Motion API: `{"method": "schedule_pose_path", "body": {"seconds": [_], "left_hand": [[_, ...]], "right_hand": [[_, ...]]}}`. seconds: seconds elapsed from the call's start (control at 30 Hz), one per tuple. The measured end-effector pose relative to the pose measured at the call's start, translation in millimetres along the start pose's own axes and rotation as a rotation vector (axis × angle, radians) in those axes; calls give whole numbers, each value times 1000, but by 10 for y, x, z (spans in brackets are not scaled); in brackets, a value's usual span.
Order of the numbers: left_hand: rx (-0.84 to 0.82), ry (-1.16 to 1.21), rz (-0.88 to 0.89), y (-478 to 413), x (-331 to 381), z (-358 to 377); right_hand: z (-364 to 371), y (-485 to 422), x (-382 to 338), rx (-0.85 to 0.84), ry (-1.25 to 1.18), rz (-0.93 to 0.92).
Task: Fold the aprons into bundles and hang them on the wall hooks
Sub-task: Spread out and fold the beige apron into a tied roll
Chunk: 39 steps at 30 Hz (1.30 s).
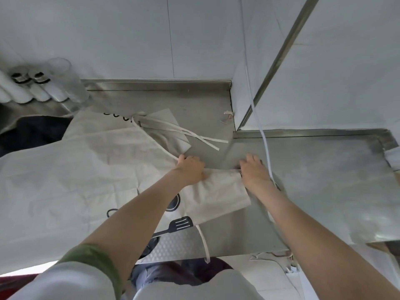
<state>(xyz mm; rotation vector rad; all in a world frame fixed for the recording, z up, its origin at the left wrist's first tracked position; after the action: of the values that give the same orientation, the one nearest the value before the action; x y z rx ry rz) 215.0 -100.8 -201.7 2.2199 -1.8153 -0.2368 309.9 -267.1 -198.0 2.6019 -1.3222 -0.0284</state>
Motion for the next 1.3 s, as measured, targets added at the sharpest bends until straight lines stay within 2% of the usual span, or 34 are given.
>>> {"method": "schedule_pose_path", "body": {"seconds": [0.17,0.27,0.33,0.4,0.47,0.53,0.6,0.63,0.73,0.8,0.87,1.03,1.3], "left_hand": [[-190,48,106,5,73,-22],[-262,39,182,52,131,4],[-213,81,196,103,104,6],[-27,208,164,148,6,-32],[253,289,125,208,-164,-91],[589,264,91,285,-430,-154],[742,209,-16,412,-827,-144],[733,167,-100,466,-1044,-142],[556,101,-401,689,-1606,-161],[461,56,-489,791,-1927,-150],[344,12,-488,888,-2176,-119],[143,21,-445,887,-2495,-167],[-64,260,-383,996,-2695,-390]], "right_hand": [[-62,-68,91,99,-49,278],[-119,-154,88,87,-223,272],[-162,-188,31,-23,-310,276],[-193,-214,-69,-148,-343,271],[-251,-261,-229,-178,-299,240],[-365,-344,-473,-104,-199,161],[-493,-419,-822,23,-104,33],[-545,-446,-1024,74,-108,-40],[-675,-491,-1639,162,-221,-348],[-743,-521,-2016,169,-243,-562],[-752,-524,-2323,111,-183,-676],[-705,-594,-2640,5,66,-673],[-891,-617,-2716,-33,205,-564]]}}
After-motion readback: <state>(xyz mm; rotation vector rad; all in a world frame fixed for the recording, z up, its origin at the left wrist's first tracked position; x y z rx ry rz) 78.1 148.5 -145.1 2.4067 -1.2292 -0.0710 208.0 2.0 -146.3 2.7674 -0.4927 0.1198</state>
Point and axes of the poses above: each hand's wrist, its own y-axis away from the middle knuckle, its own z-axis out of the palm, x = y × z, the point moved 1 cm from there along -y, towards the middle knuckle, and after that the axes turned 13 degrees about x, right-handed, at the moved point
